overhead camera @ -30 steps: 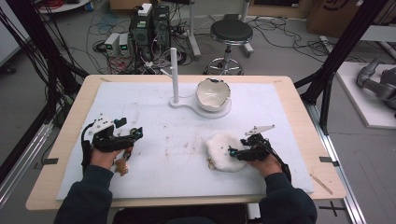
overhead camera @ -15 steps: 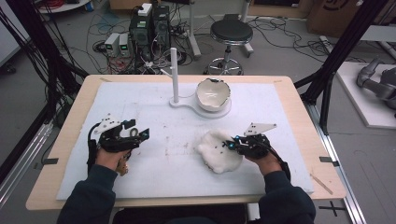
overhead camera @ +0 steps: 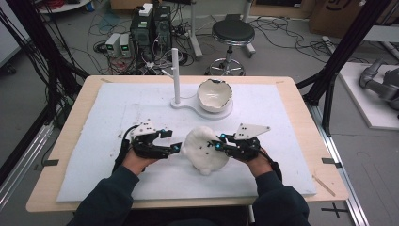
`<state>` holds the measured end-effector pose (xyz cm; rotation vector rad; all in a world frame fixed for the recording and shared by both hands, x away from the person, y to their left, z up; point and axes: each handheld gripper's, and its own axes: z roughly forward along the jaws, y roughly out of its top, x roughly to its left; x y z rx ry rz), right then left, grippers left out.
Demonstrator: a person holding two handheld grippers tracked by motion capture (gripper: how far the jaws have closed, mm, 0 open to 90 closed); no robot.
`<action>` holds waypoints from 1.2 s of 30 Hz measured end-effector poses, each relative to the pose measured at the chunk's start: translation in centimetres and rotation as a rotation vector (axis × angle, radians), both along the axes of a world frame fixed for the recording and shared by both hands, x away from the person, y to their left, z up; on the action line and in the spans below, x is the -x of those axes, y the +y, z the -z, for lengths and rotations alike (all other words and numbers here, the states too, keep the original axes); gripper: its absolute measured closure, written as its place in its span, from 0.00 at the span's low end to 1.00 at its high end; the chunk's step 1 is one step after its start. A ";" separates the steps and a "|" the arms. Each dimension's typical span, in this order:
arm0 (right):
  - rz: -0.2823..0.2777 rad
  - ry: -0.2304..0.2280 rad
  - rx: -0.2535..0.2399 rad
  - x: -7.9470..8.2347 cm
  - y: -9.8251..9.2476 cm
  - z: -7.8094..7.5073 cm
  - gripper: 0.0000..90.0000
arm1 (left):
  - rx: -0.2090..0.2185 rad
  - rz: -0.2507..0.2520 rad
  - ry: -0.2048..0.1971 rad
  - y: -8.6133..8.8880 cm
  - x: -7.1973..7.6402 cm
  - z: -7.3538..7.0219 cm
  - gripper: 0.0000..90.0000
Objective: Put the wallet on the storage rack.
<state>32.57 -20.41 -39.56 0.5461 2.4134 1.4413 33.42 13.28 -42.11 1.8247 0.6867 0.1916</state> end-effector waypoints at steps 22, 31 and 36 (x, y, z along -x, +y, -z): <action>0.154 0.176 -0.115 -1.3 0.4 1.5 0.39 | 0.151 0.007 -0.119 0.2 0.6 -1.1 0.85; 0.043 0.257 -0.175 -1.3 0.7 1.6 0.82 | 0.120 -0.021 -0.080 0.1 0.5 -0.6 0.85; 0.107 0.192 -0.236 -1.3 -0.7 0.7 0.85 | 0.030 0.039 0.000 -1.2 0.5 0.3 0.82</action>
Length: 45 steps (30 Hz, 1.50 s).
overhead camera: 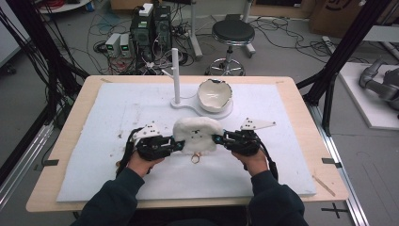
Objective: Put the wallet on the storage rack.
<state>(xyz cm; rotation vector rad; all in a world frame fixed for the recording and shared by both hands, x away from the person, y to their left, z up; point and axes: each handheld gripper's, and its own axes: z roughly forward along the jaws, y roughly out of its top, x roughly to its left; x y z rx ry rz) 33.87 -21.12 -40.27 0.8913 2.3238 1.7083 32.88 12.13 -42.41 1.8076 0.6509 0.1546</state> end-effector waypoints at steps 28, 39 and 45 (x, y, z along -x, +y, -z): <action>0.000 0.020 0.062 -0.2 0.5 0.1 0.46 | 0.132 0.004 -0.162 1.9 0.2 -3.3 0.86; 0.001 -0.032 0.051 0.2 0.3 -0.7 0.88 | 0.033 -0.006 -0.064 1.3 -0.2 -1.8 0.85; 0.046 -0.119 0.126 0.2 0.6 -1.8 0.89 | -0.015 -0.113 -0.037 2.5 -0.6 -1.7 0.72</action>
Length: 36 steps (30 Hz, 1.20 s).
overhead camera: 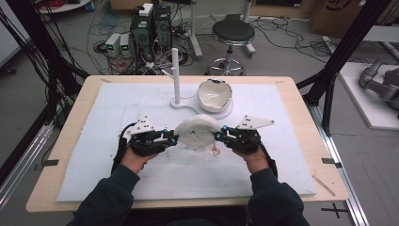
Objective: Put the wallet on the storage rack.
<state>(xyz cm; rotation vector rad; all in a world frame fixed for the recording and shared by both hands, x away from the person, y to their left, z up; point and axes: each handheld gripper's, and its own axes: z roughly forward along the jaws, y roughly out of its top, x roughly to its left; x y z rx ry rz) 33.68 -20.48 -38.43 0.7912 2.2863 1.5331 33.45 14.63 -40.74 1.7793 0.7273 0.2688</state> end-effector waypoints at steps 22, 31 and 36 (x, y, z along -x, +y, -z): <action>0.115 -0.160 0.142 -9.3 2.1 -9.1 0.89 | 0.025 -0.288 0.021 7.3 -0.9 0.1 0.25; 0.207 -0.213 0.238 -12.6 1.6 -9.0 0.89 | 0.030 -0.295 0.034 7.5 -0.9 0.4 0.26; 0.250 -0.232 0.340 -13.4 0.7 -8.2 0.89 | 0.031 -0.297 0.041 7.5 -0.9 0.5 0.26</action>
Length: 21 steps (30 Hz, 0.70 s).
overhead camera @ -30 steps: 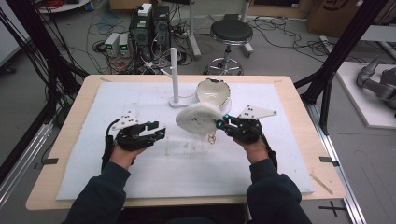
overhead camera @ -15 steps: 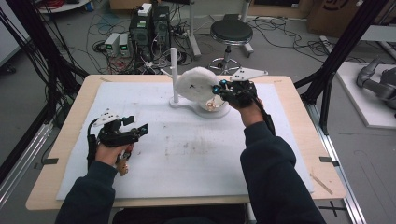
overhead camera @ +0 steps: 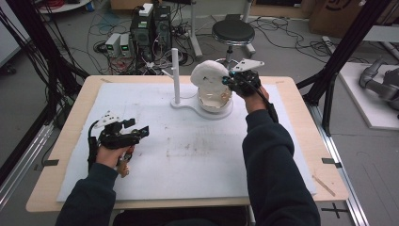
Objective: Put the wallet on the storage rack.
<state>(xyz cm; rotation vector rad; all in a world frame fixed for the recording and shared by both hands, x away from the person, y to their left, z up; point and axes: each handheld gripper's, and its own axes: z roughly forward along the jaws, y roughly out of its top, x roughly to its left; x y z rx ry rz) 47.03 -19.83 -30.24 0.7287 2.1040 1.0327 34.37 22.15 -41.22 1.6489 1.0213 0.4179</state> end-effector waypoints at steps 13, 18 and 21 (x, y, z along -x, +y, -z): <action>0.039 -0.064 0.364 0.4 1.2 2.1 0.89 | 0.002 -0.008 0.006 0.1 0.0 0.1 0.26; 0.037 -0.046 0.446 -0.1 2.5 3.4 0.89 | 0.005 -0.010 0.005 0.2 0.1 0.1 0.26; 0.036 -0.017 0.456 -0.4 3.1 4.6 0.88 | 0.007 -0.013 0.004 0.2 0.1 0.1 0.26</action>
